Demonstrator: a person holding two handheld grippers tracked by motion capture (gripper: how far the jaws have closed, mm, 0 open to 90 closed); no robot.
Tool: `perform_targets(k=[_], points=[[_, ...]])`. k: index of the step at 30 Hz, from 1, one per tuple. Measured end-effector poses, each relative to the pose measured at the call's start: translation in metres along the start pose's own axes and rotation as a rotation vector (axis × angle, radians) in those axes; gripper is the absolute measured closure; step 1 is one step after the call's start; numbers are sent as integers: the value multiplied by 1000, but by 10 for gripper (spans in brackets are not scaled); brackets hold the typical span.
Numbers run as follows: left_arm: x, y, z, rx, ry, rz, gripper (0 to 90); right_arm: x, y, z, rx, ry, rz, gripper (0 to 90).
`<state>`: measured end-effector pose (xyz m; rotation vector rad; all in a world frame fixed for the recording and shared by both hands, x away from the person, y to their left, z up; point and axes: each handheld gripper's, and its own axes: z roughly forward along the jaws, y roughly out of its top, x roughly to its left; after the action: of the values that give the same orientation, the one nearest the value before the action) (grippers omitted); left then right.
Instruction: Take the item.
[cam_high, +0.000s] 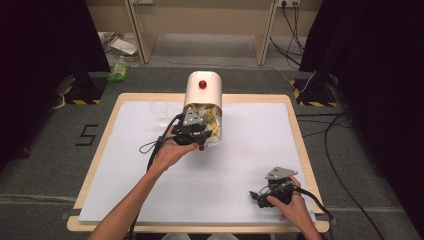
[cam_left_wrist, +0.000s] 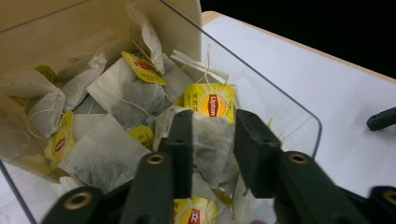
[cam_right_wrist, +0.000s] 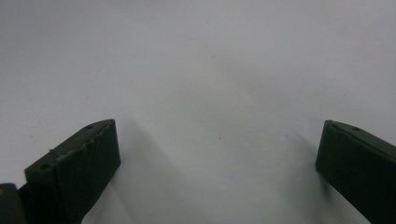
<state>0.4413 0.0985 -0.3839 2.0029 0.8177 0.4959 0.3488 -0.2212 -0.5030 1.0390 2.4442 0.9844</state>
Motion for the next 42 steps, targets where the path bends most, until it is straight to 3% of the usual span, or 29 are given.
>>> perform_targets(k=[1, 3, 7, 23, 32, 35, 42], points=[[0, 0, 0, 1, -2, 4, 782, 0, 0, 0, 0, 0, 0, 4], [-1, 1, 0, -5, -2, 14, 847, 0, 0, 0, 1, 0, 2, 4], [0, 1, -4, -17, 7, 25, 887, 0, 0, 0, -1, 0, 0, 3], [16, 20, -37, -69, -4, 25, 893, 0, 0, 0, -1, 1, 1, 3], [15, 33, -49, -97, -30, 32, 893, 0, 0, 0, 0, 1, 3, 3], [12, 40, -54, -102, -29, 55, 892, 0, 0, 0, -2, 0, 1, 3], [16, 50, -72, -135, -50, 43, 892, 0, 0, 0, 0, 1, 1, 4]])
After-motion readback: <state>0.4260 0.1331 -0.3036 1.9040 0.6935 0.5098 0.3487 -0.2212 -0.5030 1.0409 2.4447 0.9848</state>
